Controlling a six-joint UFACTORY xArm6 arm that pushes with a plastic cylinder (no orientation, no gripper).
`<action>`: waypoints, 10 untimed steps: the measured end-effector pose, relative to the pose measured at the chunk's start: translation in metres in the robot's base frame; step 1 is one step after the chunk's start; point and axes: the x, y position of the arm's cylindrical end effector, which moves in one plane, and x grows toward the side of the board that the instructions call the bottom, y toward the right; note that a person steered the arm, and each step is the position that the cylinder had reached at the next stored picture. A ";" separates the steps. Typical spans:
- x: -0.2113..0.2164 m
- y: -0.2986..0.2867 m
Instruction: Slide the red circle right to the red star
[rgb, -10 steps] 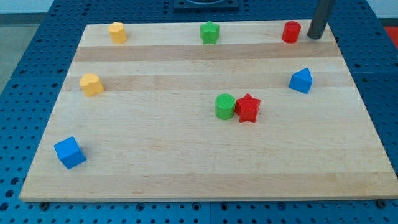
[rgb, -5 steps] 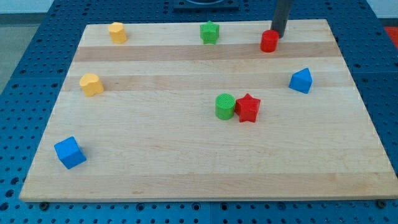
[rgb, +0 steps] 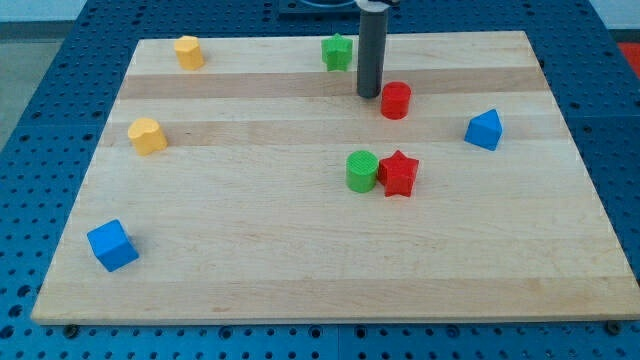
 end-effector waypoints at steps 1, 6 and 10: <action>0.006 0.014; -0.005 0.062; 0.056 0.077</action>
